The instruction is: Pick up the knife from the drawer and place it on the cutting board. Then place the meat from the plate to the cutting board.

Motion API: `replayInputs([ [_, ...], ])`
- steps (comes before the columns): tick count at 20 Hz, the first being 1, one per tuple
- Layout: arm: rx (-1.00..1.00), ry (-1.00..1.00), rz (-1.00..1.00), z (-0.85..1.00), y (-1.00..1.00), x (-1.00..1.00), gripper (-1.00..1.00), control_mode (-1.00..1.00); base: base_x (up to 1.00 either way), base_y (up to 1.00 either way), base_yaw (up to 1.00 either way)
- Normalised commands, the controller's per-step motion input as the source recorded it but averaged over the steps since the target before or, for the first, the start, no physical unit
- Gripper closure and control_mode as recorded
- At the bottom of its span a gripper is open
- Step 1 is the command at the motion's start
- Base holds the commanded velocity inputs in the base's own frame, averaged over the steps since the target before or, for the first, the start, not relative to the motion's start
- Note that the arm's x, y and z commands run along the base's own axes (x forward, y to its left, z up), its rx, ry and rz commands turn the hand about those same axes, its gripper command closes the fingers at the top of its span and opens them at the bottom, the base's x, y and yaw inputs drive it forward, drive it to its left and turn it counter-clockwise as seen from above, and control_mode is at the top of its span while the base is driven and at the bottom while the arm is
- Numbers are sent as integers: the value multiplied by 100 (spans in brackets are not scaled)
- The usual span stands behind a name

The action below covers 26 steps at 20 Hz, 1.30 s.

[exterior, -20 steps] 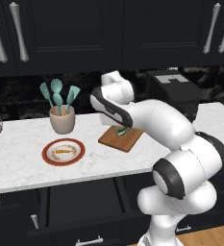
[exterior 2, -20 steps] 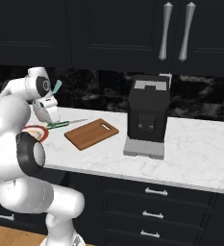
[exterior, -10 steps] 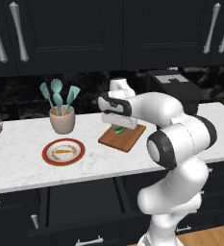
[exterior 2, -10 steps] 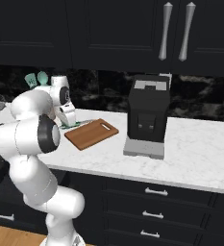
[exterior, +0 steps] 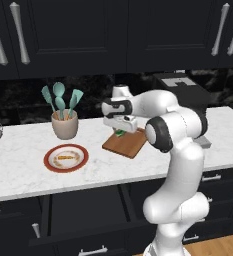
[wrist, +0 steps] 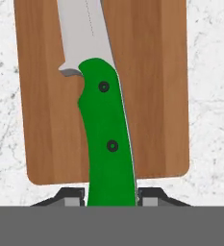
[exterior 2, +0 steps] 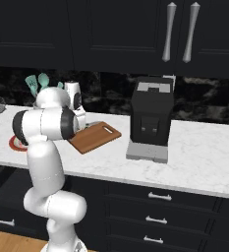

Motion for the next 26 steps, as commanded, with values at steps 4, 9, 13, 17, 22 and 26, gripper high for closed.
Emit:
replayInputs([
  [4,0,0,0,-21,0,57,100,-100,0,0,0],
  [9,0,0,-2,-21,7,20,100,-100,0,0,0],
  [13,0,0,-5,-22,9,1,100,-100,0,0,0],
  [17,0,0,-2,-33,0,0,100,-100,0,0,0],
  [22,0,0,0,-33,0,9,100,-100,0,0,0],
  [26,0,0,0,-23,0,23,100,-100,0,0,0],
])
